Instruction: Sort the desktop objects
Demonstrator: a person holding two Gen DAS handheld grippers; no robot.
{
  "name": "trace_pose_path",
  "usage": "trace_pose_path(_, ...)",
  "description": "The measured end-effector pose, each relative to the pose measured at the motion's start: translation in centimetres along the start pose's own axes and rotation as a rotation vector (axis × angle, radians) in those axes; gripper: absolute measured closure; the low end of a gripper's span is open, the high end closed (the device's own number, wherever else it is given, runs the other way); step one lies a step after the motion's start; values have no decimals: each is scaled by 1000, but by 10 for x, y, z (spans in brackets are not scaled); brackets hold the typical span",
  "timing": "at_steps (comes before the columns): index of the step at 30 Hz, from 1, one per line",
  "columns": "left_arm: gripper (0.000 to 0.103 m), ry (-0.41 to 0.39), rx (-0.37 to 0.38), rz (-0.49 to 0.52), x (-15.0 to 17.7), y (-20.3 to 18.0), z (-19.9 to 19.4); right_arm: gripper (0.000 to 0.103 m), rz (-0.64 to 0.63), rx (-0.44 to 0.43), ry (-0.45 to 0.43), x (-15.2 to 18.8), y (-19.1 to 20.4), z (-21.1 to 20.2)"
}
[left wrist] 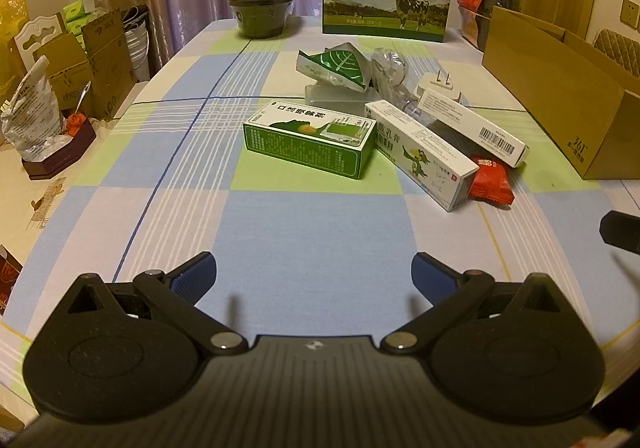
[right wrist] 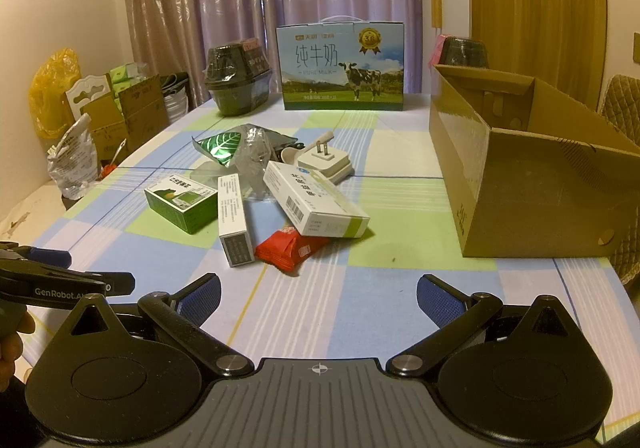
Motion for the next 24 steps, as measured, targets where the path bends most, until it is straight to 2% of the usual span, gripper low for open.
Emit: trace_pose_path(24,1,0,-4,-6,0,0,0,2,0,-9,0,1,-1,0)
Point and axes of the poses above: each gripper's, at about its wrist camera, not at the fingertips, and z roughly the way its jaws point, y to its left, x to its underside, the point moved 1 cm from there along z, roughly the way its jaws point, and after that the axes turned 4 degrees about -x, right-handed, at the moved point
